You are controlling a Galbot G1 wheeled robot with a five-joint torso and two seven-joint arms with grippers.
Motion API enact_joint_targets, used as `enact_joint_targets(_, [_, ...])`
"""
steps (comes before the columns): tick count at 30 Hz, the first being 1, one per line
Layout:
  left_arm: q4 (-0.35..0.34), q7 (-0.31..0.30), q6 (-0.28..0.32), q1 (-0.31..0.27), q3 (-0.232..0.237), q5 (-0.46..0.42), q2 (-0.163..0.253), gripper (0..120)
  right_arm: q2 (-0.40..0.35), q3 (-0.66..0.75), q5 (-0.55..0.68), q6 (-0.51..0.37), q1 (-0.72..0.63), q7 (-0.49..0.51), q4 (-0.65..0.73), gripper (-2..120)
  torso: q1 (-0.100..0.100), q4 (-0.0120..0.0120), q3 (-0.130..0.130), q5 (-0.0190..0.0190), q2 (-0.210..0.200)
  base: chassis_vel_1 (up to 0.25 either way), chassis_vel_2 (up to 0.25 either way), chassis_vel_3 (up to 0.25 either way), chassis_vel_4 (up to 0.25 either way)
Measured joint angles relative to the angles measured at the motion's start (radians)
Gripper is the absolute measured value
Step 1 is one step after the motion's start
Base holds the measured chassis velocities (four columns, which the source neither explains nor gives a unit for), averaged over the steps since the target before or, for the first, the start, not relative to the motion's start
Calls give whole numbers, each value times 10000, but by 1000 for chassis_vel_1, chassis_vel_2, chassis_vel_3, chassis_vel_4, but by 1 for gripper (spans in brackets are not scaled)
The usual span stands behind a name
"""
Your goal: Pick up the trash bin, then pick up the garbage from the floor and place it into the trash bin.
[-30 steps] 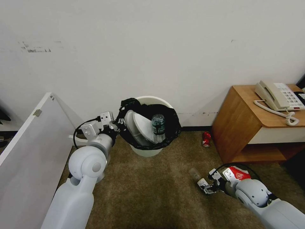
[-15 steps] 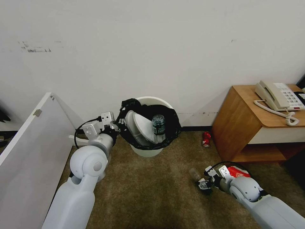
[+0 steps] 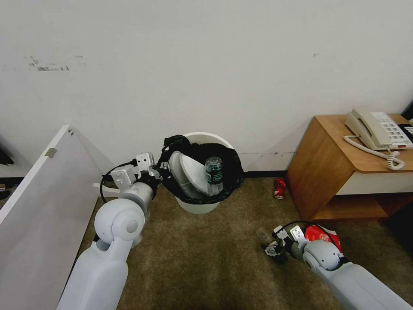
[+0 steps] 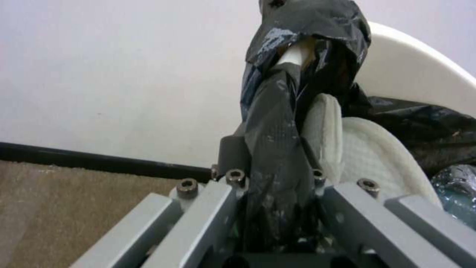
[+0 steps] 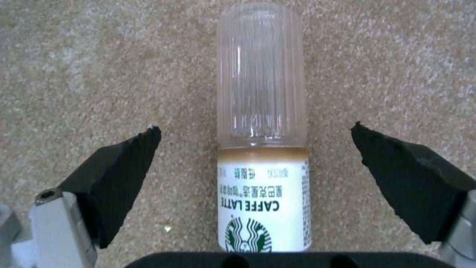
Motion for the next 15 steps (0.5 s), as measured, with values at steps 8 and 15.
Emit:
enact_joint_targets(8, [-26,5,-3,21,-16,7,9,4,93,-39,-108,122,129,-20,-267,98,0,0,0,0,0,0,0,0,0])
enact_joint_targets(15, [-26,5,-5,22,-15,11,-3,4,145,-72,-203,198,148,-22,-372,97,0,0,0,0,0,0,0,0,0])
